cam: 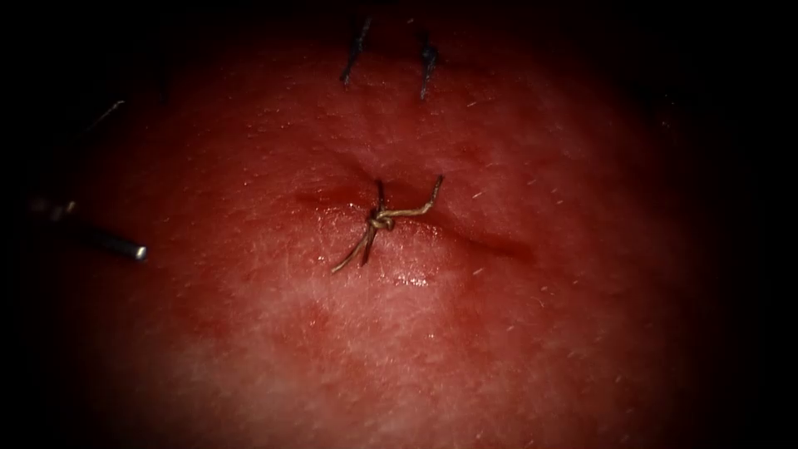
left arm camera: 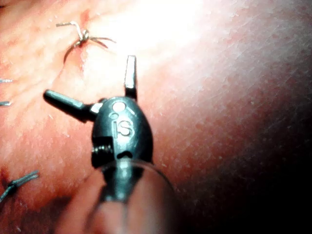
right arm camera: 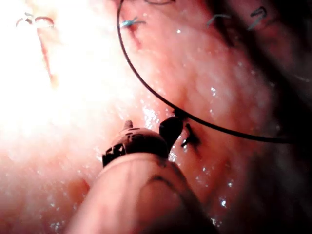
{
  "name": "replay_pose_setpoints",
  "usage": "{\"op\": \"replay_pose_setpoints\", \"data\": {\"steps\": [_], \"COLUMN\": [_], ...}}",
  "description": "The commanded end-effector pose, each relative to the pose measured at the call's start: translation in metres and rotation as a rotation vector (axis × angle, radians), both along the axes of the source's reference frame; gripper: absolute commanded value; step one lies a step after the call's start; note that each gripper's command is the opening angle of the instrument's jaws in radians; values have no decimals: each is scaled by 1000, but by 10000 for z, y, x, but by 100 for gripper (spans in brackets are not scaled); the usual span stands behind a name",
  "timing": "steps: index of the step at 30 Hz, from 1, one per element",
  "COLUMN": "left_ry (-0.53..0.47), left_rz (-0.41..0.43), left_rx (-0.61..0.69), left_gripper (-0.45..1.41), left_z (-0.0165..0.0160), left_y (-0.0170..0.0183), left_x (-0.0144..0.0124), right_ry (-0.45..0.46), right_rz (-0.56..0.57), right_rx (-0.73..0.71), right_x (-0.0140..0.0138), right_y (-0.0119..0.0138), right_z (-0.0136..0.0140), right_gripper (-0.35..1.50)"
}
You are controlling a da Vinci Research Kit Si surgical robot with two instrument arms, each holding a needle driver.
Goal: Wound Closure
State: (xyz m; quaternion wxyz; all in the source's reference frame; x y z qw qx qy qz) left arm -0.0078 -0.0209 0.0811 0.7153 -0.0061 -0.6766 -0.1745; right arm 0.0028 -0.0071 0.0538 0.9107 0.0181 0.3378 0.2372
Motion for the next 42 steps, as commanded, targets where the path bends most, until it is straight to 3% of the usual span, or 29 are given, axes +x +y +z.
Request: {"op": "replay_pose_setpoints", "data": {"steps": [1, 4, 5, 6, 7, 10, 11, 15, 22, 28, 33, 34, 37, 38, 42], "left_ry": [2, 6, 6, 12, 12, 26, 26, 76, 157, 189, 219, 227, 243, 241, 240], "left_rz": [-3, -4, -4, 1, 1, 16, 16, 43, 101, 115, 128, 126, 118, 115, 114], "left_rx": [0, -3, -3, -4, -4, 74, 74, 186, 235, 251, 248, 246, 242, 256, 261], "left_gripper": [91, 91, 91, 91, 91, 91, 91, 96, 98, 98, 95, 93, 88, 83, 69], "left_z": [7, 8, 8, 8, 8, 4, 4, -12, -36, -47, -42, -39, -30, -25, -18], "left_y": [-6, -10, -10, -13, -13, -13, -13, -6, -10, -8, -16, -18, -18, -16, -10], "left_x": [-8, -15, -15, -22, -22, -37, -37, -47, -57, -71, -71, -70, -70, -70, -68], "right_ry": [51, 148, 148, 239, 239, 375, 375, 525, 585, 573, 553, 554, 526, 511, 508], "right_rz": [-8, -33, -33, -68, -68, -118, -118, -156, -196, -222, -277, -292, -332, -354, -363], "right_rx": [-1, -2, -2, -4, -4, -33, -33, -124, -184, -188, -181, -188, -186, -199, -200], "right_x": [38, 74, 74, 104, 104, 166, 166, 219, 268, 285, 275, 271, 262, 256, 249], "right_y": [-18, -38, -38, -58, -58, -93, -93, -118, -125, -110, -96, -92, -80, -70, -51], "right_z": [6, 11, 11, 15, 15, 21, 21, 25, 34, 44, 39, 36, 30, 24, 18], "right_gripper": [136, 138, 138, 138, 138, 140, 140, 130, 118, 118, 118, 104, 96, 84, 84]}}
